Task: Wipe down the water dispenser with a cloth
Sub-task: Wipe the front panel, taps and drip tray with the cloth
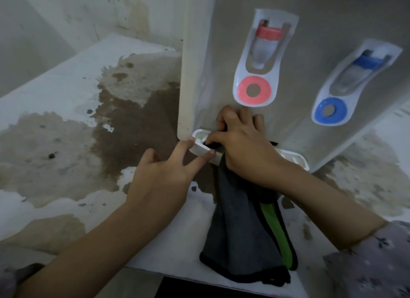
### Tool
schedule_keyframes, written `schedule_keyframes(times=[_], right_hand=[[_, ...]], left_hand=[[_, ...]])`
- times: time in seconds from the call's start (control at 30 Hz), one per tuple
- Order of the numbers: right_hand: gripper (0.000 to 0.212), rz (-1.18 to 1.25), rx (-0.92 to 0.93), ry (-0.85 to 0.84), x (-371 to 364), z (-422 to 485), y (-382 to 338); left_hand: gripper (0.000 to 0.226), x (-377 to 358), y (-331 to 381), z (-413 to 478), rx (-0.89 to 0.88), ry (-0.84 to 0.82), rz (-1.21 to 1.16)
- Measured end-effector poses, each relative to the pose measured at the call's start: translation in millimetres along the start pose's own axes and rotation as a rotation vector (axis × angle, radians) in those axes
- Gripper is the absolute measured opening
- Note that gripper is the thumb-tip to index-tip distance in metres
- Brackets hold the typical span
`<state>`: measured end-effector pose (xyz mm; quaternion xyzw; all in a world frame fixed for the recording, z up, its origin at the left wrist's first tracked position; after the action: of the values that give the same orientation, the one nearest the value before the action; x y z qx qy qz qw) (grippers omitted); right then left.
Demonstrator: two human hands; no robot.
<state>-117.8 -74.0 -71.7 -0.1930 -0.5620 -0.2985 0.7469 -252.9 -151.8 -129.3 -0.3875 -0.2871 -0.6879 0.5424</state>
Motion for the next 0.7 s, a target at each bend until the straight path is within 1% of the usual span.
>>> schedule_keyframes(times=[0.07,0.13,0.2,0.27,0.37,0.47,0.57,0.63,0.7], right_hand=[[0.032,0.052,-0.05,0.049,-2.6,-1.7,-0.6],[0.026,0.128,-0.123,0.12,-1.4,-7.8,3.1],[0.021,0.133,-0.152,0.164,3.4,-22.2,11.8],[0.018,0.093,-0.161,0.152,10.3,-40.1,23.5],[0.016,0.042,-0.193,0.085,20.3,-60.8,35.9],[0.021,0.013,-0.219,0.088,23.7,-72.1,36.7],[0.032,0.06,-0.246,0.157,24.3,-69.0,35.2],[0.035,0.083,-0.186,0.196,22.9,-60.5,33.9],[0.04,0.077,-0.116,0.192,17.1,-51.0,32.8]], left_hand=[[0.058,-0.7,-0.7,-0.5,0.009,-0.014,-0.014],[0.064,-0.2,-1.1,-0.4,0.018,-0.023,-0.034],[0.069,2.3,-0.4,0.3,0.019,-0.014,-0.043],[0.068,5.2,1.2,1.8,0.01,0.002,-0.054],[0.065,7.2,3.8,3.3,0.002,0.007,-0.054],[0.059,7.7,4.1,4.1,0.014,0.011,-0.051],[0.062,7.6,4.9,5.2,0.031,-0.01,-0.049],[0.07,6.3,6.1,5.9,0.038,-0.043,-0.052],[0.076,6.1,6.7,7.0,0.04,-0.072,-0.037]])
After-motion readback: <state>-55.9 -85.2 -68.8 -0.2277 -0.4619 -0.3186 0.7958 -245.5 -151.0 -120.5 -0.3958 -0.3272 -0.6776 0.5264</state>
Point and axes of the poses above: each hand's wrist, its own z-axis towards the middle knuckle, its own x-axis out of the back of the hand, y = z × x, the point moved 2 cm from there along z, towards the middle knuckle
